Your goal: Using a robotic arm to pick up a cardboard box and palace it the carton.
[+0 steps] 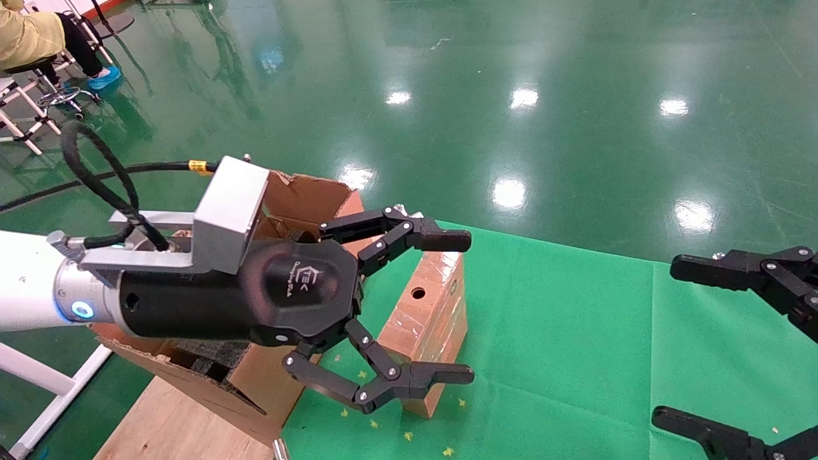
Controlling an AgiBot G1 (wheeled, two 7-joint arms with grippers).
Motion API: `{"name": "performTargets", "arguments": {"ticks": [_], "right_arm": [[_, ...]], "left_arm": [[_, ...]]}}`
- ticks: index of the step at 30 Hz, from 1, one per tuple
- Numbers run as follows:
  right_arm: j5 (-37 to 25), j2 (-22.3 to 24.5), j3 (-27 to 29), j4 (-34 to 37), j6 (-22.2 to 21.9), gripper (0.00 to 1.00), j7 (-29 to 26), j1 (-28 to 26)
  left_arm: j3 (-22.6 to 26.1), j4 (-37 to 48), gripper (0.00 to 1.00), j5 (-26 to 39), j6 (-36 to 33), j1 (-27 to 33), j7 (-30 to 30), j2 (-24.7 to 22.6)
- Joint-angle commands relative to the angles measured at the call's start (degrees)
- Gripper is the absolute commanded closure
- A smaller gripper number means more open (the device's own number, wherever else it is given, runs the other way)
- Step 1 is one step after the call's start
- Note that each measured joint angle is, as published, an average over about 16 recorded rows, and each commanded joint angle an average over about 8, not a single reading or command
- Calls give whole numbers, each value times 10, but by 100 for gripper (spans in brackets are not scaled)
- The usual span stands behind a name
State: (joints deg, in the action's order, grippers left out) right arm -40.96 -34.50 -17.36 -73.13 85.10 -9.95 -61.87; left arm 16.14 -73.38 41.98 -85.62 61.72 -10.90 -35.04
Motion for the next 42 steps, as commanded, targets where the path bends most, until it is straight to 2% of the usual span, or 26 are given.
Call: {"name": "performTargets", "arguments": {"ticks": [1,14,15,22,23,33,42], "right_arm": [[0,0,0,0,0,0,0,0],[0,0,0,0,0,0,0,0],[0,0,0,0,0,4,0,0],[0,0,0,0,0,91,0,0],[0,0,0,0,0,100,0,0],[0,0,0,0,0,100,0,0],[0,0,0,0,0,100,0,0]], "left_arm": [[0,0,0,0,0,0,0,0],[0,0,0,0,0,0,0,0],[0,0,0,0,0,0,0,0],[0,0,0,0,0,0,0,0],[0,0,0,0,0,0,0,0],[8,3,0,12,-2,9,-16,3],[64,4,0,121,-4,95,-130,20]]}}
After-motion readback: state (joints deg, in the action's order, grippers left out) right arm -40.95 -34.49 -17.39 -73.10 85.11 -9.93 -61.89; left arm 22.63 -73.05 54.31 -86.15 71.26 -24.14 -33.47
